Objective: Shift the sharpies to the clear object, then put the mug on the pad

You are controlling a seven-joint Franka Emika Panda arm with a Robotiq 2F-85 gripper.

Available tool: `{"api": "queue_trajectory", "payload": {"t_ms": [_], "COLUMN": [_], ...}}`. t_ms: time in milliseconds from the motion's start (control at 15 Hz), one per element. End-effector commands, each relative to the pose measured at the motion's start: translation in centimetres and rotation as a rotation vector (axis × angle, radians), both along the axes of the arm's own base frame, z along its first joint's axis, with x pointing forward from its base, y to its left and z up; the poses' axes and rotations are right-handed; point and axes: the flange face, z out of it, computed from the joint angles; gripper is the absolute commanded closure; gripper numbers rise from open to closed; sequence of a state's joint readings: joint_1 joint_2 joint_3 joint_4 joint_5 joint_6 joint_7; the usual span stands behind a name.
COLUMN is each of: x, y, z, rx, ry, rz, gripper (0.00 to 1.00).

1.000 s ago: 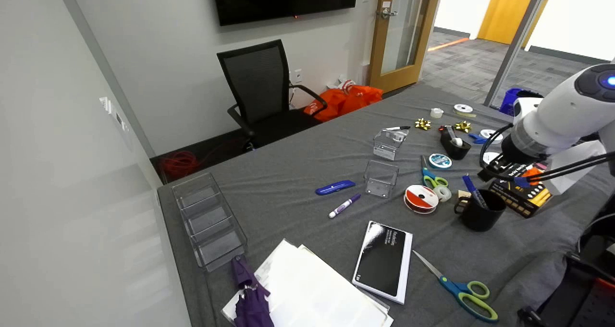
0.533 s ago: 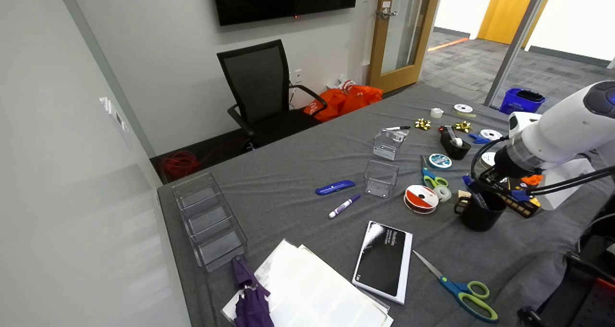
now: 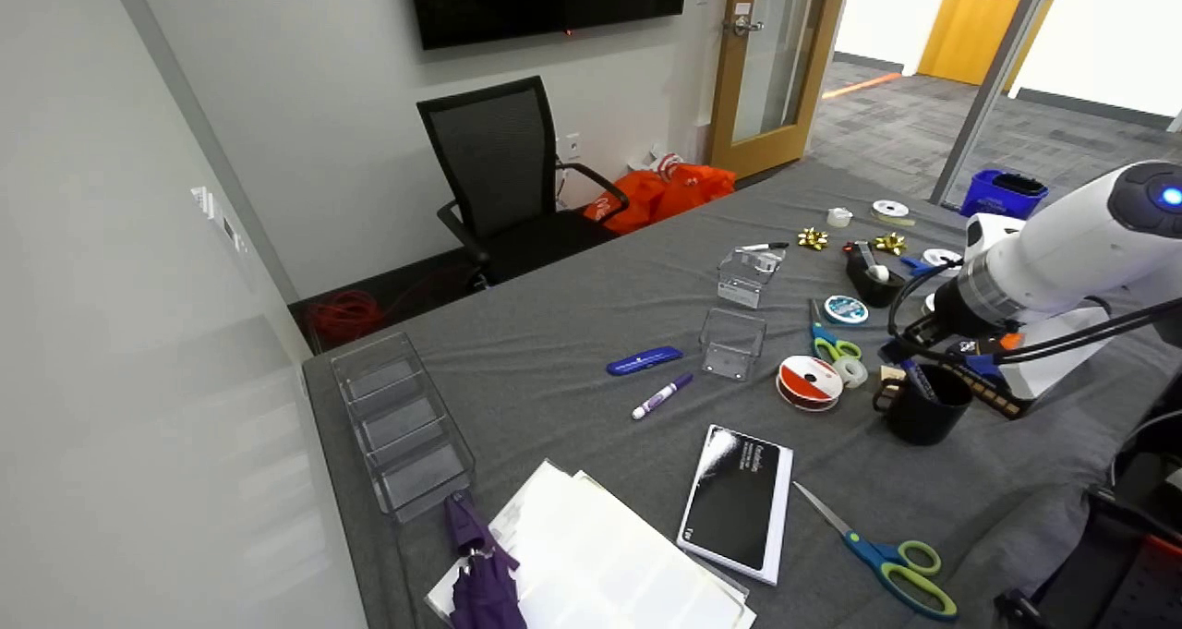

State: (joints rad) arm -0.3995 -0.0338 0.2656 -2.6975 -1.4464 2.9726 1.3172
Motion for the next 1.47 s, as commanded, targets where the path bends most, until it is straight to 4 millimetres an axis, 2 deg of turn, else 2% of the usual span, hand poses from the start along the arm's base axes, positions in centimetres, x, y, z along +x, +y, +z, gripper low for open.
{"api": "queue_trajectory", "payload": {"t_ms": [0, 400, 467, 533, 1067, 1200, 1400], "x": [1.1, 1.9, 2.0, 2.1, 2.8, 2.7, 0.7], "y": [-0.6, -1.7, -1.9, -2.1, -3.0, -3.0, -2.6], "z": [-1.1, -3.0, -3.4, -3.7, -5.1, -4.8, -3.6], "rx": [0.005, -0.021, -0.026, -0.031, -0.025, -0.01, 0.047], "ry": [-0.012, -0.017, -0.013, -0.011, -0.005, -0.005, 0.008], "rz": [-0.003, 0.008, 0.015, 0.019, 0.016, 0.012, 0.028], "gripper": [0.0, 0.0, 0.25, 0.26, 0.84, 0.93, 0.92]}}
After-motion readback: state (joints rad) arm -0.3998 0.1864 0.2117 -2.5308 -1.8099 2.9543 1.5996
